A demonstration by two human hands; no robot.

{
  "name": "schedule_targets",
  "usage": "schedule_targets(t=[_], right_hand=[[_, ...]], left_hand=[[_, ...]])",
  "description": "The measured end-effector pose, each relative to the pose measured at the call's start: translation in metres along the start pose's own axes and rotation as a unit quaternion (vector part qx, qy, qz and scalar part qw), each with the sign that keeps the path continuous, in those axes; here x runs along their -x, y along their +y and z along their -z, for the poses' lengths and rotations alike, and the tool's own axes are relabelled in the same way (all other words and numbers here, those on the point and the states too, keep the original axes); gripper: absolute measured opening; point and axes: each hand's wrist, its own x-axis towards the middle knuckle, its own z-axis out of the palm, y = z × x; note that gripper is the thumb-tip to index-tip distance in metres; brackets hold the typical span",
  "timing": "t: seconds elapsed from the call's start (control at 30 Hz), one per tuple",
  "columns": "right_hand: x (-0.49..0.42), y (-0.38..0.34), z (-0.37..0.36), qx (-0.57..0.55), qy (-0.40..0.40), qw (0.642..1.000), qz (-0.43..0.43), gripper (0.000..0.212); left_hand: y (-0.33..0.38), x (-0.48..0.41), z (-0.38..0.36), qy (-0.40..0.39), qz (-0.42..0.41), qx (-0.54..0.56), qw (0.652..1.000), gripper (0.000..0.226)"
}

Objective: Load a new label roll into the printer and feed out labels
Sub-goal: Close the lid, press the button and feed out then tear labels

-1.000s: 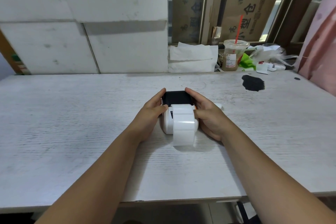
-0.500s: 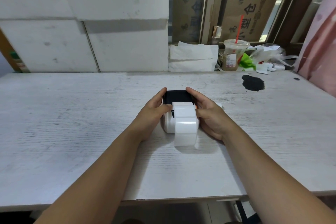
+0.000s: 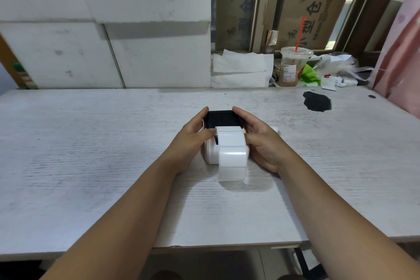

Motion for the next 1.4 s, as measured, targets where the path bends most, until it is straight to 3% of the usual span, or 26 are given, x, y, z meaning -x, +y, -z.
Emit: schedule_targets(t=[0.13, 0.4, 0.7, 0.93, 1.17, 1.4], right_hand=[[0.000, 0.001, -0.003, -0.018, 0.029, 0.999, 0.008, 0.063], [0.001, 0.005, -0.007, -0.038, 0.068, 0.997, 0.024, 0.056], [0.007, 0.008, -0.012, -0.005, 0.116, 0.992, 0.058, 0.040], [0.013, 0.013, -0.019, 0.148, 0.174, 0.968, 0.101, 0.031], [0.014, 0.010, -0.021, 0.138, 0.187, 0.968, 0.094, 0.020], [0.014, 0.012, -0.019, 0.139, 0.185, 0.967, 0.110, 0.017]], left_hand=[[-0.001, 0.002, 0.001, -0.019, -0.001, -0.017, 1.000, 0.076], [-0.005, 0.003, 0.001, -0.024, -0.027, -0.050, 0.998, 0.074], [-0.005, 0.008, -0.005, 0.009, -0.073, -0.138, 0.988, 0.045], [-0.005, 0.014, -0.009, 0.019, -0.077, -0.214, 0.973, 0.061], [0.000, 0.018, -0.010, 0.025, -0.067, -0.176, 0.982, 0.044], [0.001, 0.018, -0.011, 0.054, -0.077, -0.164, 0.982, 0.040]])
